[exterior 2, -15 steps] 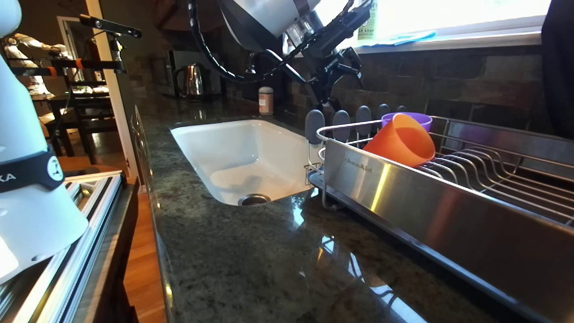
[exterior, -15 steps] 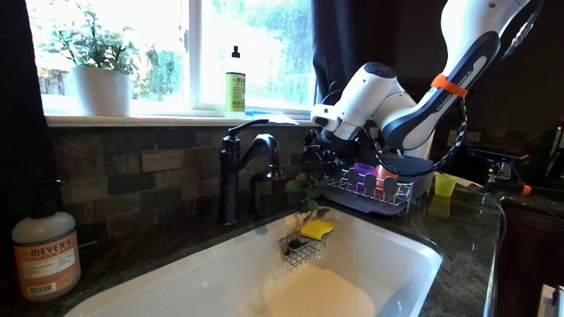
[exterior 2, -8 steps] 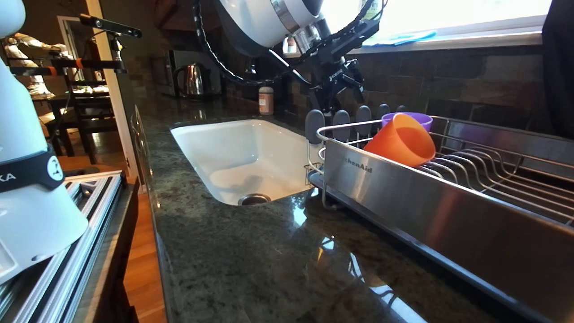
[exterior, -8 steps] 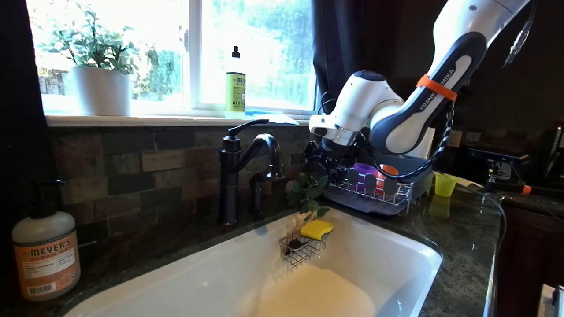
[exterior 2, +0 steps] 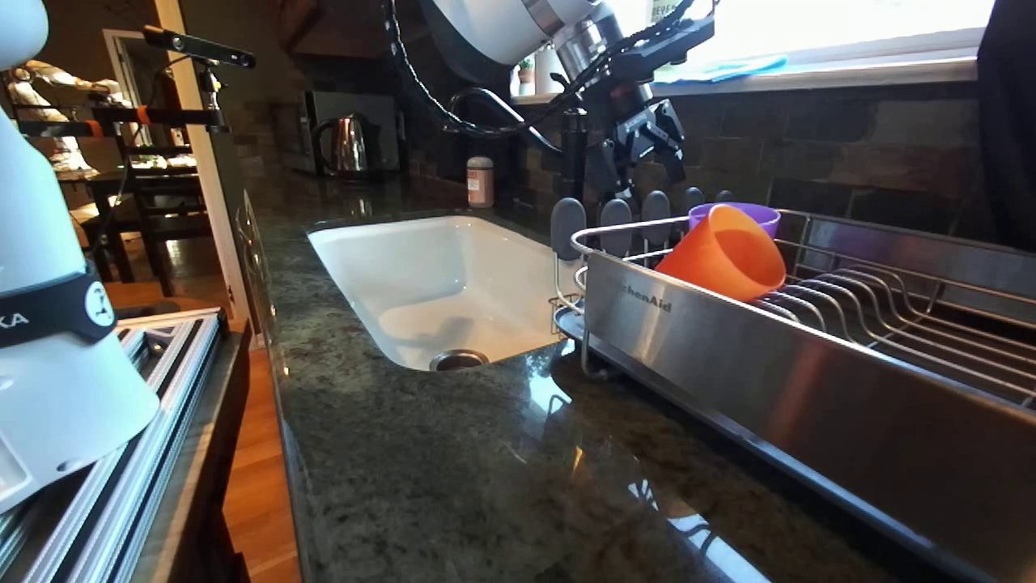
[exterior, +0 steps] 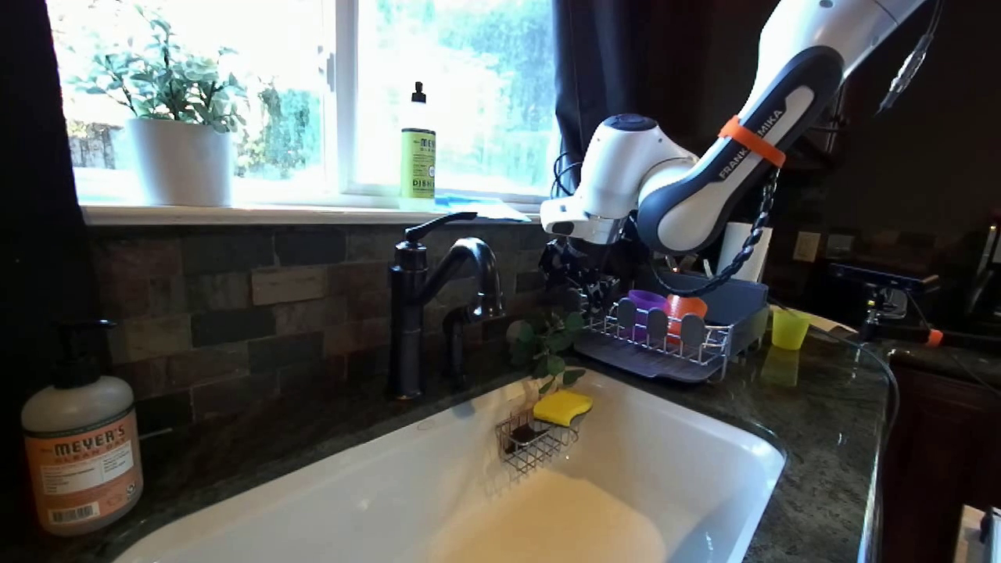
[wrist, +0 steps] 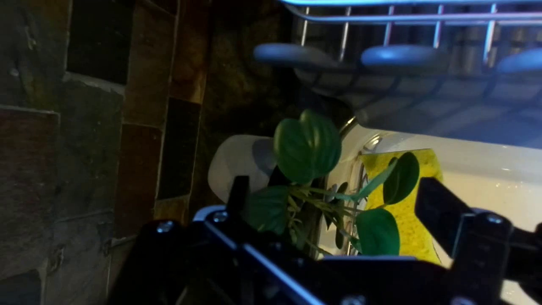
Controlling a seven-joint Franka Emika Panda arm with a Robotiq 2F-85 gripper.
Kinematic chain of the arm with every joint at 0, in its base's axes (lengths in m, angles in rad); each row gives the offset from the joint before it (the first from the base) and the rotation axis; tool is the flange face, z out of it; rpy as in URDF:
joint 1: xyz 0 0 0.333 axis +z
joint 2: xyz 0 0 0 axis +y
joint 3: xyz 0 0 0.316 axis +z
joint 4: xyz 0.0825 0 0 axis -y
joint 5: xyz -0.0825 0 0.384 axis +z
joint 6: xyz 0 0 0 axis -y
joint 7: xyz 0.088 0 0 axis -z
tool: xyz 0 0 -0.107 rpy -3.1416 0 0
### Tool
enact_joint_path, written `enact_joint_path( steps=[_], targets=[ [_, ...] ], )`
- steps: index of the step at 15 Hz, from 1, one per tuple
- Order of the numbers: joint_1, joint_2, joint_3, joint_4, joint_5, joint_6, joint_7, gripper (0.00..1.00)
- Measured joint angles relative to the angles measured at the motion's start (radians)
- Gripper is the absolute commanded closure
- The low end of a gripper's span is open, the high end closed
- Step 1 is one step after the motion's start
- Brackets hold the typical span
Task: Move the toy plant to the sink
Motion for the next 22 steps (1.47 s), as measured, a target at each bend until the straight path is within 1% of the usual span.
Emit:
enact_joint_path(
  steps=[5,22],
  targets=[
    [0.000,0.013,0.000,0.026,-0.002,-0.009,-0.001,0.00],
    [0.000,0.017,0.000,0.029,-0.002,-0.009,-0.001,0.00]
  ],
)
